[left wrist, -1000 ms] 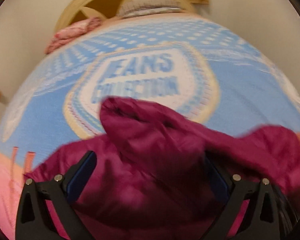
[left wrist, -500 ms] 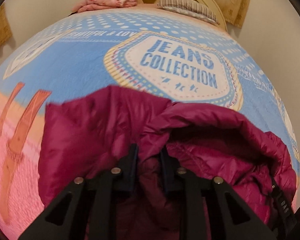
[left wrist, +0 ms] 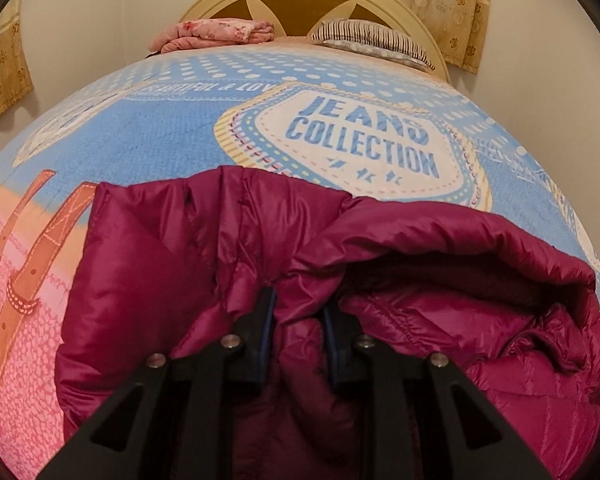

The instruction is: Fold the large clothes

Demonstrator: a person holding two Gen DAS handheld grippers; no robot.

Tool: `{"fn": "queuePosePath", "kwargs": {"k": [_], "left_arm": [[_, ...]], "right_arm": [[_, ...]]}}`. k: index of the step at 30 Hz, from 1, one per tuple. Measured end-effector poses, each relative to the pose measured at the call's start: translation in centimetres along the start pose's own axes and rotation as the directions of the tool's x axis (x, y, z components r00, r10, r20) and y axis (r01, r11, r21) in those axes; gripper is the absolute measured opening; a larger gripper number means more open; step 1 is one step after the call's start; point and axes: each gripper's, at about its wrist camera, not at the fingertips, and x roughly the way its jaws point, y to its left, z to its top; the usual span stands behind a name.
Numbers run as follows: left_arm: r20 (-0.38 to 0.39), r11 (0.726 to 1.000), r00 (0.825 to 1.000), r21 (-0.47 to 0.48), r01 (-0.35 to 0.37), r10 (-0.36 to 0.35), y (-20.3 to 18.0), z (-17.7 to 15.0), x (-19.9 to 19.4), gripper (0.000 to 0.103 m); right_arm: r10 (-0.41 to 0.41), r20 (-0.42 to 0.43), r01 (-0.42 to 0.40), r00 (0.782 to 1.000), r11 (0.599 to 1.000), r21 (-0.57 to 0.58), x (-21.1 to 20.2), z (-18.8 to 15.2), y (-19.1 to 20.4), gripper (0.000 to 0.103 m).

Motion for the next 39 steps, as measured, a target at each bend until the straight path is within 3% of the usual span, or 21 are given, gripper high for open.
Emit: {"fn": "queuePosePath", "kwargs": {"k": [2,5,9,14,19,22,24,26,28,30,33,37,39], "left_arm": [[0.002,1.0,1.0,0.003,-0.004,0.004,-0.1,0.0,0.1,0.027],[0.003,1.0,1.0,0.008,-0.007,0.007,-0.1,-0.1,0.1,0.027],[0.004,1.0,1.0,0.011,-0.009,0.009,-0.1,-0.1,0.0,0.027],[0.005,1.0,1.0,0.016,-0.013,0.013,-0.2,-0.1,0.0,0.027],[-0.003,0.999,1.0,0.053,-0.004,0.004,-0.4,0.0,-0.7,0.027],[0.055,0.997,0.998,0.072,0.022,-0.026,0.2,0.4,-3.9,0.04],[0.135,0.998,0.99,0.056,0.035,-0.042,0.5,1.2,-6.4,0.064],[0.227,0.998,0.973,0.062,0.023,-0.036,-0.2,3.1,-8.5,0.069],[0.269,0.996,0.963,0.088,0.007,-0.03,-1.6,4.7,-8.8,0.07],[0.249,0.99,0.968,0.141,0.004,-0.039,-3.7,6.4,-7.1,0.072],[0.183,0.979,0.982,0.188,-0.078,0.043,-5.3,6.9,-3.0,0.07],[0.061,0.974,0.993,0.195,-0.113,0.103,-4.0,4.2,1.3,0.066],[0.007,0.981,0.996,0.172,-0.089,0.09,-2.9,3.0,2.7,0.069]], "right_arm": [[-0.017,0.026,0.019,1.0,0.997,-0.072,-0.4,1.2,2.3,0.008],[0.065,-0.092,-0.08,0.994,0.982,-0.17,3.1,2.5,7.3,0.008],[0.052,-0.217,-0.102,0.975,0.969,-0.227,8.3,1.6,10.8,0.008],[0.032,-0.351,-0.12,0.936,0.966,-0.231,11.0,-2.3,9.2,0.008],[0.119,-0.303,-0.183,0.946,0.964,-0.193,10.9,-3.9,7.5,0.008],[0.077,-0.272,-0.15,0.959,0.954,-0.261,10.7,-4.4,8.7,0.008],[0.059,-0.262,-0.135,0.963,0.95,-0.283,10.6,-4.6,9.0,0.008],[0.059,-0.258,-0.134,0.964,0.949,-0.284,10.6,-4.5,9.0,0.008],[0.066,-0.258,-0.139,0.964,0.951,-0.277,10.5,-4.5,8.8,0.008],[0.071,-0.257,-0.143,0.964,0.951,-0.273,10.5,-4.4,8.6,0.008],[0.079,-0.258,-0.149,0.963,0.953,-0.264,10.6,-4.4,8.4,0.008],[0.1,-0.262,-0.166,0.96,0.956,-0.244,10.6,-4.3,8.1,0.008],[0.104,-0.264,-0.17,0.959,0.955,-0.242,10.6,-4.3,8.2,0.008]]}}
